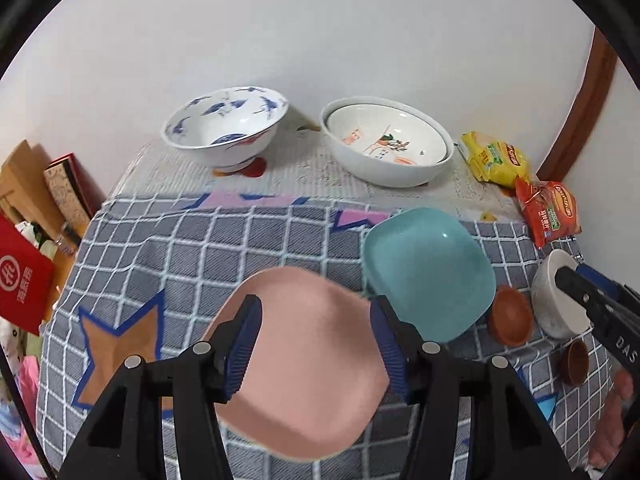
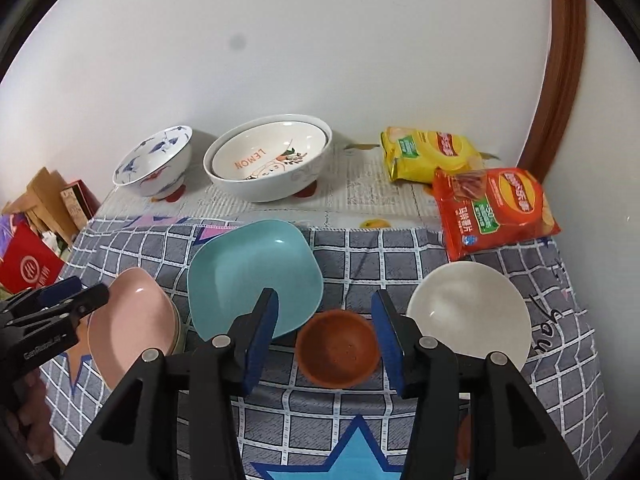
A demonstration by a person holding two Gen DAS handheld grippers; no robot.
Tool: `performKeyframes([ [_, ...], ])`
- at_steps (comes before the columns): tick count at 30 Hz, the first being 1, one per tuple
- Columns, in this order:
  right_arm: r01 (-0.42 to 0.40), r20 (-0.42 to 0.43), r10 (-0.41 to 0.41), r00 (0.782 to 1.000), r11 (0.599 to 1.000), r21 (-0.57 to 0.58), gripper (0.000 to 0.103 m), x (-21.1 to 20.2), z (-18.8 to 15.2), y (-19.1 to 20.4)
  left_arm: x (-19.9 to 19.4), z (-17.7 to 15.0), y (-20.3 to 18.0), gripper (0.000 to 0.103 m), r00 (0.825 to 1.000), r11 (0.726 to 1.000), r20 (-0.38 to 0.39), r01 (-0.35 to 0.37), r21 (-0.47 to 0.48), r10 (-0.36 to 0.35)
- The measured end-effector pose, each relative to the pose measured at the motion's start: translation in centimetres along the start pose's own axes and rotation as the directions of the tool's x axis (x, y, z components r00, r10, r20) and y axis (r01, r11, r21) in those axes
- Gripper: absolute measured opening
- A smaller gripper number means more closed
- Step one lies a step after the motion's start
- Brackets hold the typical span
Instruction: Organize plates and bowls
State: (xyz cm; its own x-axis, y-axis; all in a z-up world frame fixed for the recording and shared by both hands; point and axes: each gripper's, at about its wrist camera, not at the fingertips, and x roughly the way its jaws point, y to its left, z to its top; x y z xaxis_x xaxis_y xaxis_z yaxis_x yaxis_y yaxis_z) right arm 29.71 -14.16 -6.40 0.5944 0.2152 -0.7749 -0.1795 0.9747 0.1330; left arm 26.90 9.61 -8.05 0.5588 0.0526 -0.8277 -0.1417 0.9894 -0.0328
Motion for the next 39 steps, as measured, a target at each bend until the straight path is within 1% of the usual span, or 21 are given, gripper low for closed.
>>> performKeyframes([
  [2, -0.018, -0.014, 0.018, 1.0, 1.0, 0.01, 0.048, 0.5, 0.2, -0.6, 0.8, 0.6, -0.7, 0.054, 1.0, 1.0, -0.008, -0.006, 0.006, 0.006],
  [6, 0.002, -0.05, -0.002, 0.999, 1.0, -0.001, 0.048, 2.4, 0.6, -0.8, 2.4, 1.5, -1.9, 0.054, 1.0, 0.999, -0.016, -0.022, 0.028, 0.022],
  [8, -0.003, -0.071, 0.003, 0.997, 1.0, -0.001, 0.047, 3.9, 0.7, -0.7, 3.4, 2.0, -2.3, 0.054, 0.999, 0.999, -0.027, -0.029, 0.031, 0.03],
  [9, -0.007, -0.081, 0.007, 0.997, 1.0, -0.003, 0.046, 4.5, 0.7, -0.5, 4.0, 2.3, -2.5, 0.054, 0.999, 0.999, -0.036, -0.032, 0.028, 0.033],
  [11, -0.017, -0.105, 0.015, 0.994, 1.0, -0.016, 0.038, 6.0, 1.0, -0.1, 5.2, 2.7, -2.7, 0.054, 0.998, 1.0, -0.056, -0.022, 0.02, 0.023],
  [13, -0.021, -0.123, 0.017, 0.992, 0.999, -0.037, 0.033, 7.3, 1.2, 0.3, 6.5, 3.1, -2.9, 0.054, 0.997, 1.0, -0.078, -0.007, 0.018, 0.009],
  [18, -0.008, -0.165, -0.002, 0.986, 0.998, -0.057, 0.032, 9.8, 1.7, 0.9, 8.8, 3.8, -3.3, 0.054, 0.995, 1.0, -0.105, -0.002, 0.012, 0.003],
  [22, 0.009, -0.178, -0.023, 0.984, 0.997, -0.076, 0.032, 11.2, 1.9, 1.3, 10.3, 4.3, -3.6, 0.05, 0.992, 1.0, -0.13, 0.008, 0.007, -0.007],
  [24, 0.012, -0.186, -0.027, 0.982, 0.997, -0.081, 0.032, 11.9, 2.0, 1.5, 11.0, 4.4, -3.8, 0.049, 0.989, 1.0, -0.146, -0.001, 0.012, 0.003],
  [25, 0.01, -0.191, -0.026, 0.981, 0.996, -0.085, 0.031, 12.2, 2.0, 1.6, 11.4, 4.5, -4.0, 0.046, 0.988, 1.0, -0.152, -0.006, 0.019, 0.009],
  [27, 0.014, -0.198, -0.032, 0.98, 0.995, -0.095, 0.028, 12.7, 2.0, 1.8, 11.9, 4.5, -4.3, 0.045, 0.986, 0.999, -0.163, -0.023, 0.03, 0.028],
  [28, 0.017, -0.204, -0.038, 0.978, 0.995, -0.101, 0.027, 13.0, 2.0, 1.8, 12.1, 4.5, -4.4, 0.044, 0.986, 0.999, -0.167, -0.025, 0.033, 0.031],
  [30, 0.017, -0.212, -0.038, 0.977, 0.995, -0.103, 0.026, 13.4, 1.9, 1.9, 12.5, 4.5, -4.5, 0.043, 0.985, 0.999, -0.172, -0.016, 0.041, 0.023],
  [32, 0.014, -0.219, -0.036, 0.975, 0.995, -0.103, 0.026, 13.8, 1.8, 2.0, 13.0, 4.4, -4.7, 0.038, 0.982, 0.998, -0.187, -0.026, 0.05, 0.034],
  [34, 0.025, -0.228, -0.049, 0.972, 0.994, -0.109, 0.024, 14.2, 1.6, 2.1, 13.5, 4.3, -4.7, 0.03, 0.979, 0.999, -0.202, -0.019, 0.046, 0.028],
  [36, 0.023, -0.234, -0.05, 0.971, 0.993, -0.115, 0.02, 14.7, 1.5, 2.3, 13.7, 4.1, -4.8, 0.029, 0.978, 0.999, -0.207, -0.002, 0.044, 0.012],
  [38, 0.01, -0.231, -0.034, 0.972, 0.994, -0.105, 0.016, 14.7, 1.4, 2.2, 13.9, 4.1, -5.1, 0.023, 0.978, 0.998, -0.207, 0.003, 0.056, 0.009],
  [39, 0.011, -0.226, -0.034, 0.974, 0.995, -0.102, 0.016, 14.6, 1.5, 2.3, 14.0, 4.0, -5.3, 0.015, 0.978, 0.998, -0.207, 0.012, 0.06, 0.0],
])
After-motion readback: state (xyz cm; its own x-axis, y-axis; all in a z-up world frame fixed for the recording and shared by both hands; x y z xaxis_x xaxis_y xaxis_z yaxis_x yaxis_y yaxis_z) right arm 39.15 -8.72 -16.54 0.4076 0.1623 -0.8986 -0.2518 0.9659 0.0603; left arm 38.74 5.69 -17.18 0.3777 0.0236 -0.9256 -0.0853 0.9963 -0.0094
